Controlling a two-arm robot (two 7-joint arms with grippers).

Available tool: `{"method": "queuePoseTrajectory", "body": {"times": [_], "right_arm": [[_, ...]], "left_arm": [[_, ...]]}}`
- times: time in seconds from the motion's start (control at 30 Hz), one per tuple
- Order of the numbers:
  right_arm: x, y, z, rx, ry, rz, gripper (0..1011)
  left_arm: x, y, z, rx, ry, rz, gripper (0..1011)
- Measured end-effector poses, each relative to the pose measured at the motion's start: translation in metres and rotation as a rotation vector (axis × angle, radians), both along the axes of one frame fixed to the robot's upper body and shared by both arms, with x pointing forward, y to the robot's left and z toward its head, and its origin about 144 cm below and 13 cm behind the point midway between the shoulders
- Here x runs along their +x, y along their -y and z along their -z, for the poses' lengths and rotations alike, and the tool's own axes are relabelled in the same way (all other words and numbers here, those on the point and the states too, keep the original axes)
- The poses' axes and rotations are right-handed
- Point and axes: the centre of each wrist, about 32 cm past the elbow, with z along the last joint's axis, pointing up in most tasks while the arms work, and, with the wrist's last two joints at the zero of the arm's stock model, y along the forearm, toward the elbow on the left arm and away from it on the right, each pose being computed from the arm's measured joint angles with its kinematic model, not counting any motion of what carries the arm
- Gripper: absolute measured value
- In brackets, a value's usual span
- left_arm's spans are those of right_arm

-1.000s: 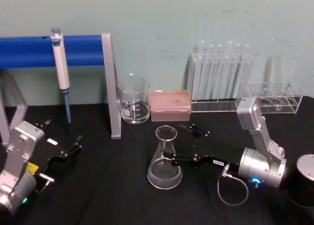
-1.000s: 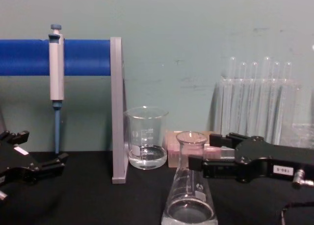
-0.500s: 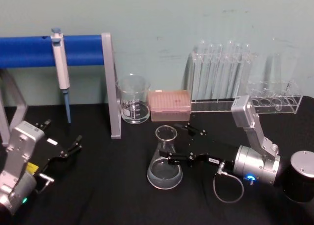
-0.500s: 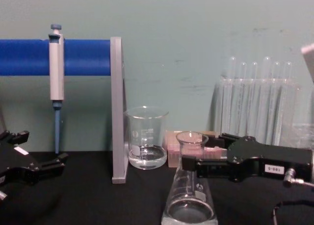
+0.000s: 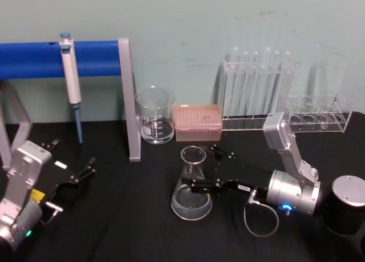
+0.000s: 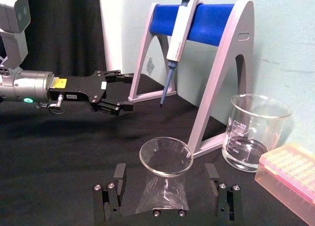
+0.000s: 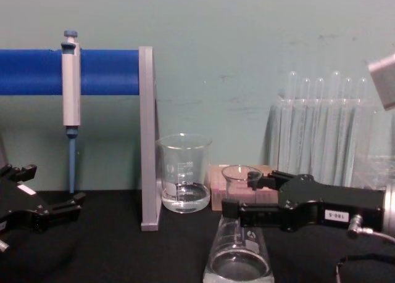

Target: Grasp the erlenmeyer flask with one hand, shake it three times, then place it back.

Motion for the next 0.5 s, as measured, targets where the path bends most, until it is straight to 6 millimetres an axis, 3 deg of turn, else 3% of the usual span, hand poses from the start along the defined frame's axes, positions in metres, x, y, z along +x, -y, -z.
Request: {"method": "queuePoseTrajectory", "body": {"times": [0.5], "right_arm": [[0.0003,-0.0017,-0.0005,-0.003,0.012,0.009,1000]], "left_arm": [[0.0000,0.0000,0.0000,0.000,0.000,0.000,1001]]}}
